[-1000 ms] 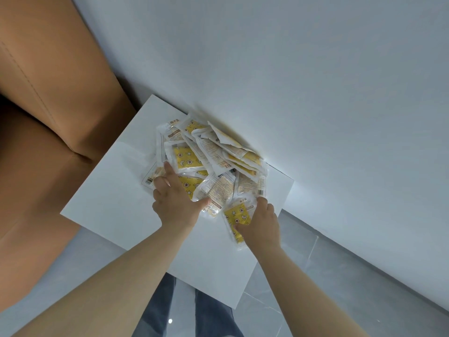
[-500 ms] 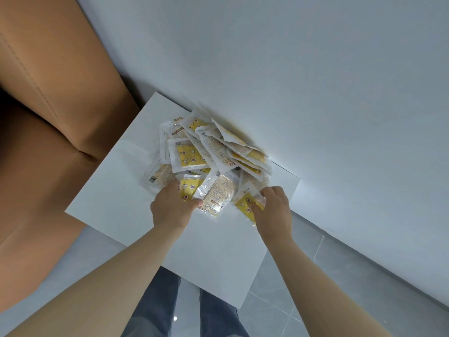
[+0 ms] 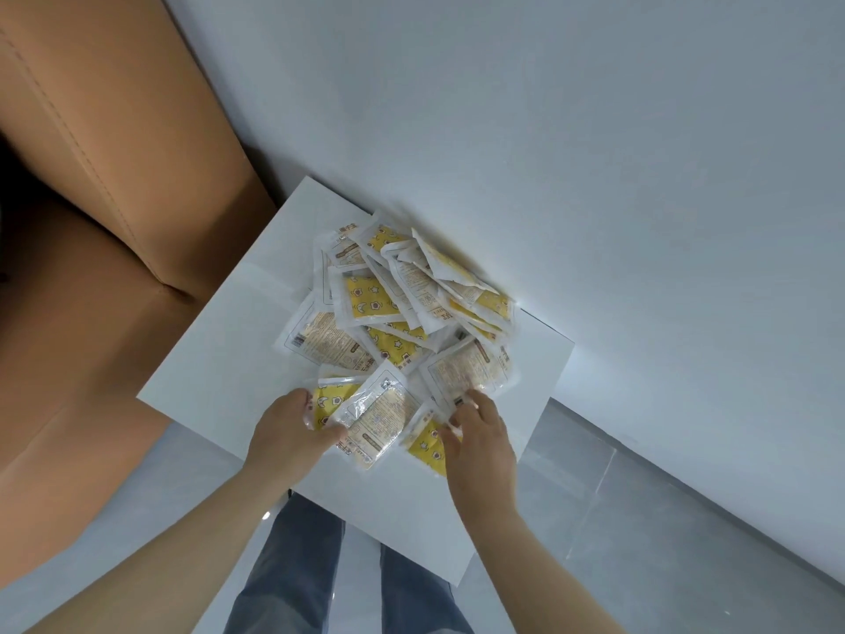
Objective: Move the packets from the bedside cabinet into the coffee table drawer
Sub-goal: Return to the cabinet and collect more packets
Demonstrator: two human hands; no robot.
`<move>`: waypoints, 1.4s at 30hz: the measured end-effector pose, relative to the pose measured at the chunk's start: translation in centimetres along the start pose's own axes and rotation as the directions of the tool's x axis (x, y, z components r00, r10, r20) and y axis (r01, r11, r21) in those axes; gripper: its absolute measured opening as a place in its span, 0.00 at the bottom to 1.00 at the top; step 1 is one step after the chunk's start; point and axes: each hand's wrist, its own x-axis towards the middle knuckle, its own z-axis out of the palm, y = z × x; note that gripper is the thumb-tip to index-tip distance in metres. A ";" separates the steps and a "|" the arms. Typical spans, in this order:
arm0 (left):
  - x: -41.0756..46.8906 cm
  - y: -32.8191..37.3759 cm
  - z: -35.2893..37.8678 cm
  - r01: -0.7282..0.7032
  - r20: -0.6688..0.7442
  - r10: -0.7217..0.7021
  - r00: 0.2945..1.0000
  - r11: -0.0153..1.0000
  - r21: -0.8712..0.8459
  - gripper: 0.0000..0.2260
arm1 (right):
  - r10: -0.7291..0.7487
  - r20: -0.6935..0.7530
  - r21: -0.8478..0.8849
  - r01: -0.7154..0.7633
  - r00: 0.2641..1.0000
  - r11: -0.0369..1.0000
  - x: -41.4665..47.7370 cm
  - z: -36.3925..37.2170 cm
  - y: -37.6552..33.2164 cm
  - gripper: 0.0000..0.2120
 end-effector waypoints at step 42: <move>1.6 2.9 1.0 -0.020 0.030 0.025 0.999 0.990 -0.136 0.19 | 0.102 0.197 -0.236 -0.054 0.975 0.970 4.7 -0.7 -1.0 0.33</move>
